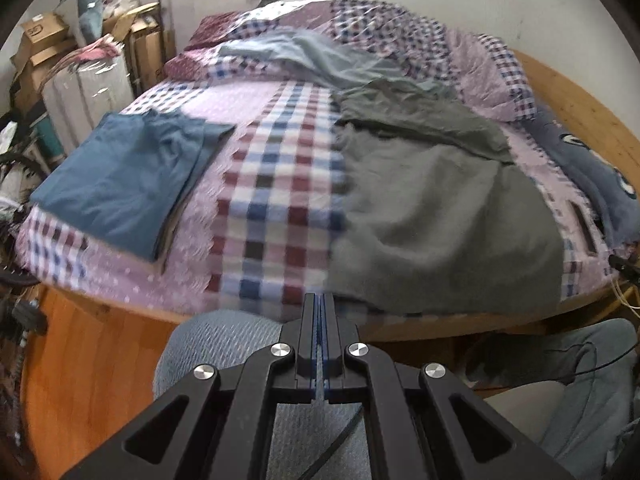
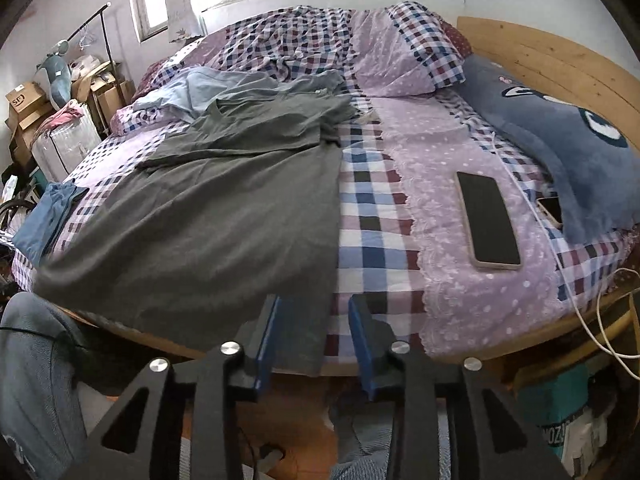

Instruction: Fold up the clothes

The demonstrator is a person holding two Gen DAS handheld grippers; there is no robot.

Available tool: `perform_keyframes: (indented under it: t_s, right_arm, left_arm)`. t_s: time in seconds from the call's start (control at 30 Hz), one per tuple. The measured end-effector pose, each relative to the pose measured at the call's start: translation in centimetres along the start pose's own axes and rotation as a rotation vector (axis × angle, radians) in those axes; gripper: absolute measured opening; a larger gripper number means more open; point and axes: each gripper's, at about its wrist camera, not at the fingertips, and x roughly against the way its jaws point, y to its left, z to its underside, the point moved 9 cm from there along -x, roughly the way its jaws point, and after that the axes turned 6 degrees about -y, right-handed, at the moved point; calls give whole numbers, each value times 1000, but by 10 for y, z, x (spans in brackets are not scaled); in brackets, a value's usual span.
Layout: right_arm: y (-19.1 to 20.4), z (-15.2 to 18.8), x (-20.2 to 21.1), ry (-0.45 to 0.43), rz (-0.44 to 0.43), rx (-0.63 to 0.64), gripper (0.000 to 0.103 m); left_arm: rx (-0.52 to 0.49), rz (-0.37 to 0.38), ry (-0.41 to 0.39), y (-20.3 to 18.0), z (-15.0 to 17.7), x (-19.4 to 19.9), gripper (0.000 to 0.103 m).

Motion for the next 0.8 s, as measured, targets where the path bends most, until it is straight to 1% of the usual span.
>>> perform_keyframes:
  t_s: [0.07,0.17,0.23,0.27,0.3,0.33,0.37,0.4,0.43,0.53,0.57,0.67,0.73,0.8]
  right_arm:
    - [3,2,-9,21,-20,-8,39]
    - [9,5,-23,51,-51,-21,40]
    - [9,7,-31,76,-69,-39,41]
    - [6,8,-37,102,-77,-59,41]
    - [3,10,-43,128,-83,-76,41]
    - [1,12,-48,150,-86,-82,41]
    - [-1,14,-52,175,-90,-87,42]
    - [-2,20,-60,221,-99,-83,42]
    - [-4,25,-67,267,-107,-78,42]
    - [-7,45,-87,391,-107,-58,42]
    - [-7,51,-91,419,-104,-50,42]
    - [-8,64,-104,483,-99,-37,42]
    - [-9,71,-113,511,-91,-34,42]
    - [-8,77,-119,534,-84,-37,42]
  left_arm:
    - [21,-5,24,8,6,-2,0]
    - [51,-11,38,17,10,-4,1]
    - [70,-3,30,18,6,-5,2]
    - [79,2,26,19,5,-6,6]
    - [88,6,21,19,3,-7,16]
    - [95,22,20,17,2,-9,24]
    - [103,41,19,14,1,-11,41]
    - [110,59,18,11,0,-13,53]
    - [118,77,17,9,-1,-15,54]
    - [140,132,15,1,-4,-21,55]
    - [148,151,14,-2,-5,-23,55]
    - [170,206,12,-10,-9,-28,55]
    - [185,243,10,-15,-11,-32,55]
    - [184,254,9,-18,-12,-33,55]
